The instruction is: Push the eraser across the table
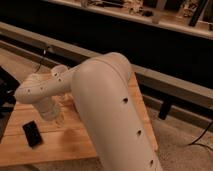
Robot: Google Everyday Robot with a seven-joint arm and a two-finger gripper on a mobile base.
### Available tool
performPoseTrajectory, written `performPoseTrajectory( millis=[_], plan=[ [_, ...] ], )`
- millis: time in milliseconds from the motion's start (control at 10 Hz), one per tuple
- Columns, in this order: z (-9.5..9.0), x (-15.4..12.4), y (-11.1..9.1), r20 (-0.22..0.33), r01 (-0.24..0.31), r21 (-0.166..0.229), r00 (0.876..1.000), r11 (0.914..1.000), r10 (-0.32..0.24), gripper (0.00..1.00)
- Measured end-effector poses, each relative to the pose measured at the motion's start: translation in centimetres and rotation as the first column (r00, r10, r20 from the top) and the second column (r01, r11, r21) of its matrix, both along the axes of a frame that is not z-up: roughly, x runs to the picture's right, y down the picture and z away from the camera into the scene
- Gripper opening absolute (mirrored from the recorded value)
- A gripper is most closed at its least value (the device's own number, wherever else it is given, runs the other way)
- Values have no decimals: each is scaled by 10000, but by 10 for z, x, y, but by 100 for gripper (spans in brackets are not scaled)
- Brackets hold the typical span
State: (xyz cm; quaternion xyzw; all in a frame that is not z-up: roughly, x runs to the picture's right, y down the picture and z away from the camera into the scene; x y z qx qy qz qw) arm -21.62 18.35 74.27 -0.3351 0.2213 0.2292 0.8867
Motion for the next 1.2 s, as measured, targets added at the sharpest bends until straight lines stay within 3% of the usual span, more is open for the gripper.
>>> performPoseTrajectory(
  millis=[200,700,900,1000,1200],
  plan=[
    [-1,4,0,89,143,-36,9999,9999,-142,6],
    [-2,4,2,99,208,-45,9997,9998,-208,58],
    [0,6,4,131,794,46,9968,9968,-795,75],
    [2,0,2,330,1673,195,9853,9857,-1679,80],
    [3,-18,-9,703,2681,561,9598,9617,-2717,80]
  ],
)
